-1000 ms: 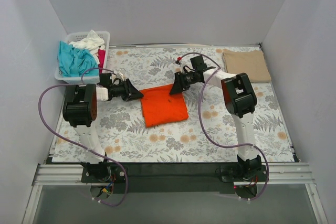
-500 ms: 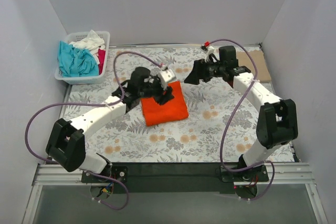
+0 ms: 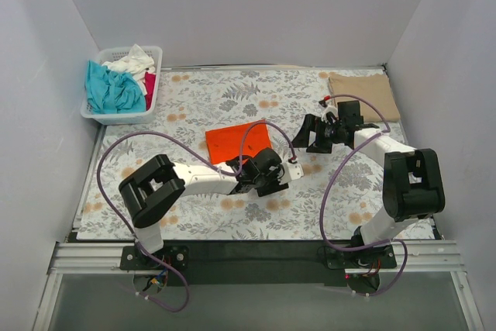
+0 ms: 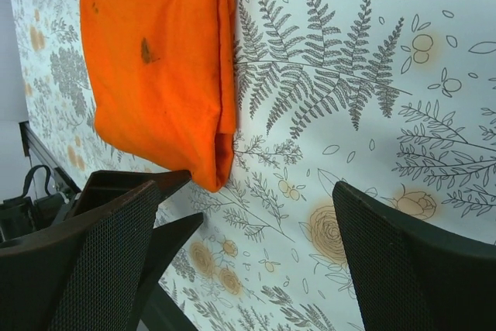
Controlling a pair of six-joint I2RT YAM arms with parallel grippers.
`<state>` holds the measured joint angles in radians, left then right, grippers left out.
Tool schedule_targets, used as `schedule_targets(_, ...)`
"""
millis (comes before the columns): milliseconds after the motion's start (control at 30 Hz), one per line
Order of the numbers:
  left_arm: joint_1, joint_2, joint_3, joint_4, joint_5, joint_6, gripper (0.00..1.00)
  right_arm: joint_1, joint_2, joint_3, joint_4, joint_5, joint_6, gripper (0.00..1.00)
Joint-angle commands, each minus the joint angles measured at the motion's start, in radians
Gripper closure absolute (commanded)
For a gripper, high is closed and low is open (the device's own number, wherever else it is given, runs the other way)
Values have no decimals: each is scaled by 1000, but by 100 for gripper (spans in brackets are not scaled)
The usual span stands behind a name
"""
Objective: Fold and stack the t-shirts
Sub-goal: Neatly place the folded tshirt to the corner
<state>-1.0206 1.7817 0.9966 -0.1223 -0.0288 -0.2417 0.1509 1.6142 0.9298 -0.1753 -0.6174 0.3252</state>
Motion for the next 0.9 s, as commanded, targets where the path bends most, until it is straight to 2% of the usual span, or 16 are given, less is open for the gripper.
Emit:
schedule_targets(0,2,21,33,75,-120,22,53,-5,-37,-20,72,-30,41,16)
schedule_targets(67,2,45,31,99,-146,19,55,-7,-36,-34,88,-42,63,16)
schedule_targets(200,2,64,27,105,-142,22,66,-5,-28,-78,163,-71,107,15)
schedule_targets(233,2,61,25,105,-135,21,75,-5,-25,-85,166,-80,115,16)
schedule_targets(300,4,50,27,104,-122,-5,87,-5,-11,-97,206,-87,124,15)
schedule_targets(333,13,42,27,102,-111,-19,98,-5,-7,-98,215,-93,127,15)
schedule_targets(433,49,-8,37,93,-43,-100,100,-7,10,-127,285,-110,178,13)
schedule_targets(500,60,-47,39,89,-26,-151,100,-1,30,-152,327,-116,216,3)
schedule_targets(533,73,-59,40,89,5,-169,100,2,39,-161,350,-129,256,2)
schedule_targets(667,111,-108,40,93,79,-252,100,41,95,-174,473,-145,340,2)
schedule_targets(867,143,-123,40,101,139,-278,100,99,174,-175,650,-153,500,2)
